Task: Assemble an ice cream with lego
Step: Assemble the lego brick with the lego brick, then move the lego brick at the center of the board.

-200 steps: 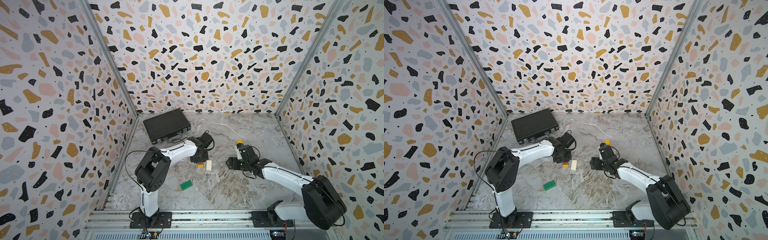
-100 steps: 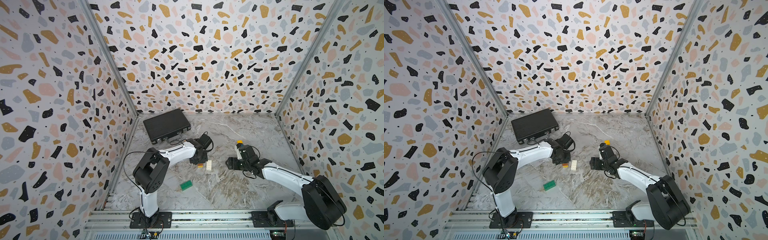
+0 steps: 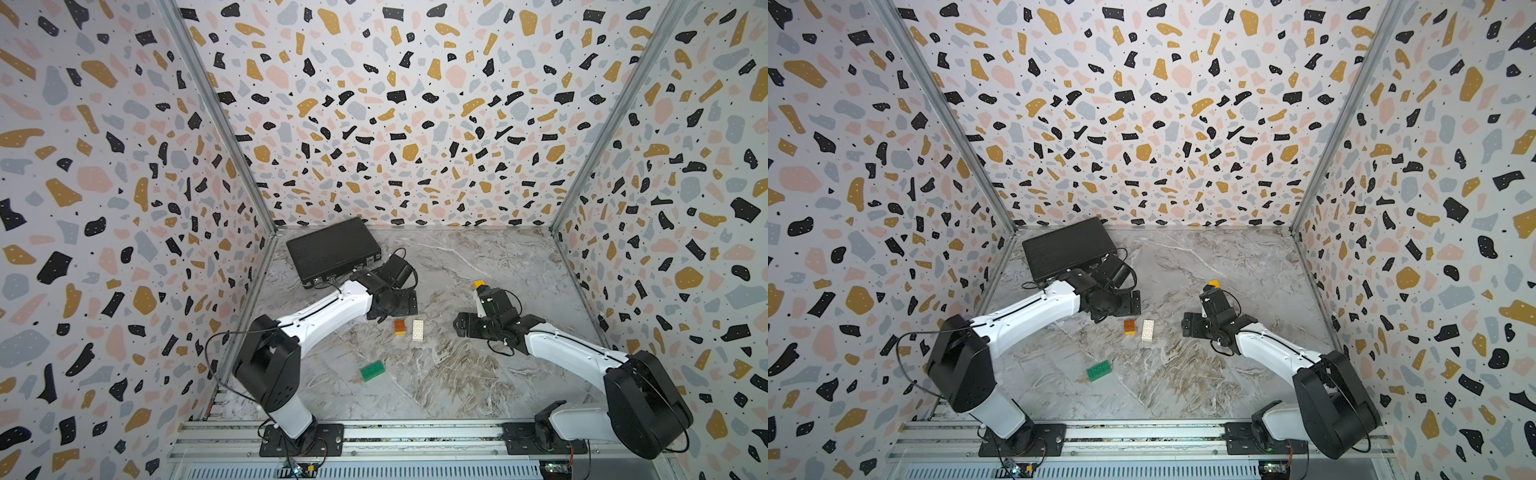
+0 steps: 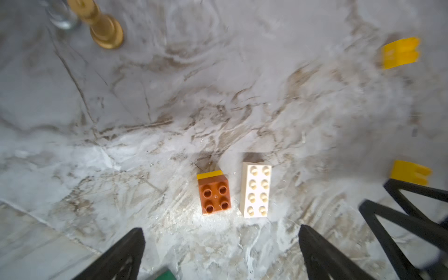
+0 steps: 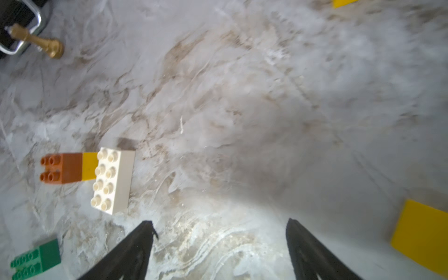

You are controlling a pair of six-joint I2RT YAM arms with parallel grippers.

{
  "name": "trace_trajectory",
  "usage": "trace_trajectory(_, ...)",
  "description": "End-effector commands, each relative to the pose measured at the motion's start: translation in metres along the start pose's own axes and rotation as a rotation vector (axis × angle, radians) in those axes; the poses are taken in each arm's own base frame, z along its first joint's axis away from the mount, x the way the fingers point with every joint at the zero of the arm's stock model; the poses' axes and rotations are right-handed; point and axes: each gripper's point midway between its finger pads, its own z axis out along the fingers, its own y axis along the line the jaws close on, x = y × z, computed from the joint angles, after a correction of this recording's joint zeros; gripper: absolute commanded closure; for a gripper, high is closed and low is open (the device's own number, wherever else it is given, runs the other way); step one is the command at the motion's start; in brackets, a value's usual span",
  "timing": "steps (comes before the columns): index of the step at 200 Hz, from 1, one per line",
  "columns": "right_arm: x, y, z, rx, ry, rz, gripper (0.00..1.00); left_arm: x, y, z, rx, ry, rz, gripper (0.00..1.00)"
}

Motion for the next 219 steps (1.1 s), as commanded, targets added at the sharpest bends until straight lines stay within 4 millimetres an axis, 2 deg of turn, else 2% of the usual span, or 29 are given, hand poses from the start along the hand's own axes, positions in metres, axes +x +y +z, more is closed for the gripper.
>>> trace_trajectory(1,-0.038,-0.022,-0.024,0.154,-0.012,0.054,0.10,0.009,0.010,-0.042,-0.008,0.011,0.168,0.01)
trace_trajectory(11,-0.050,-0.024,-0.027,0.172,-0.001,0.052,0.09,0.018,0.012,-0.049,0.016,0.016,0.234,0.01)
trace_trajectory(19,-0.061,-0.027,-0.028,0.200,0.010,0.045,0.06,0.029,0.012,-0.047,0.051,0.037,0.285,0.01)
trace_trajectory(36,-0.080,-0.027,-0.020,0.225,0.080,0.001,0.04,0.047,0.028,-0.030,0.014,0.069,0.312,0.00)
trace_trajectory(48,-0.087,-0.029,-0.004,0.214,0.175,-0.017,0.03,0.057,0.032,-0.018,0.017,0.102,0.320,0.01)
trace_trajectory(67,-0.095,-0.030,0.020,0.157,0.333,0.002,0.06,0.059,0.035,-0.020,-0.008,0.141,0.347,0.00)
trace_trajectory(82,-0.111,-0.038,0.034,0.197,0.346,-0.002,0.08,0.056,0.034,-0.027,0.005,0.109,0.348,0.01)
trace_trajectory(107,-0.132,-0.049,0.045,0.272,0.346,-0.045,0.09,0.059,0.026,-0.039,0.074,0.079,0.341,0.01)
trace_trajectory(133,-0.139,-0.055,0.058,0.287,0.400,-0.098,0.09,0.059,0.023,-0.047,0.097,0.059,0.337,0.00)
trace_trajectory(163,-0.137,-0.053,0.069,0.248,0.423,-0.126,0.13,0.058,0.022,-0.052,0.107,0.044,0.337,0.01)
trace_trajectory(183,-0.137,-0.061,0.074,0.261,0.435,-0.135,0.14,0.058,0.021,-0.053,0.112,0.042,0.338,0.00)
trace_trajectory(219,-0.135,-0.066,0.089,0.218,0.464,-0.126,0.22,0.057,0.022,-0.052,0.109,0.039,0.334,0.01)
